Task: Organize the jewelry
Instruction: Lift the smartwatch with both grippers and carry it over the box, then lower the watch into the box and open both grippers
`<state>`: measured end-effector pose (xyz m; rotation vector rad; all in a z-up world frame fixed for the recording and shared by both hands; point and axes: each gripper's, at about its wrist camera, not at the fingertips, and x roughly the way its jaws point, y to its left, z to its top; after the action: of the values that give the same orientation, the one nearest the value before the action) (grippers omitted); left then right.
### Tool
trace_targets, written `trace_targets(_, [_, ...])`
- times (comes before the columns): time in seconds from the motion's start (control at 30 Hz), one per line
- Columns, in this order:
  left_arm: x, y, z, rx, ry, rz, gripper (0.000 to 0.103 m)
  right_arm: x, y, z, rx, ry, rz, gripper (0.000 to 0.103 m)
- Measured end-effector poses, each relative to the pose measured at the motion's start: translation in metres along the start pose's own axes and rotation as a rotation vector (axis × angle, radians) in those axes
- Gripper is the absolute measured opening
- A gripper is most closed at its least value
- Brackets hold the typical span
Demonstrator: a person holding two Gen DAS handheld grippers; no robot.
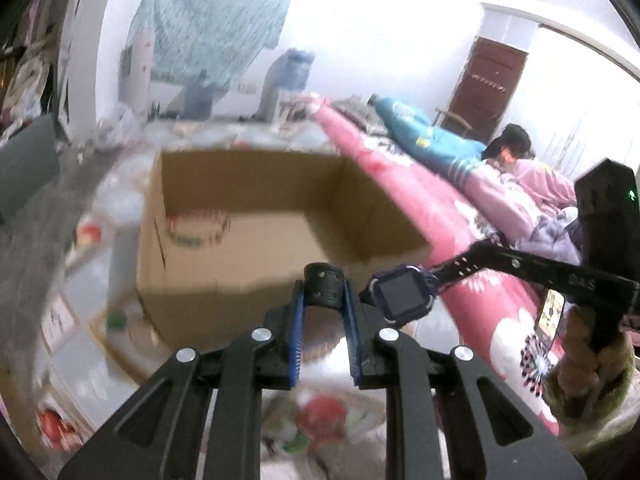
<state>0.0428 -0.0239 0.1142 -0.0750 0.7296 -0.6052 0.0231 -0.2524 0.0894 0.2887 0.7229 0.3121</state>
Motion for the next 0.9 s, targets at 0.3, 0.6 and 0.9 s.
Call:
trace_targets(0.3, [0.086, 0.043, 0.074, -0.058, 0.161, 0.063, 0.017, 0.1, -0.019, 0.089, -0.049, 0.168, -0.013, 0.004])
trace_targets(0.6, [0.188, 0.089, 0.092, -0.15, 0.432, 0.111, 0.02, 0.208, -0.038, 0.121, -0.109, 0.373, -0.106, 0.004])
trace_targets(0.9, [0.211, 0.11, 0.087, -0.249, 0.554, 0.113, 0.044, 0.244, -0.052, 0.126, -0.153, 0.429, -0.179, 0.008])
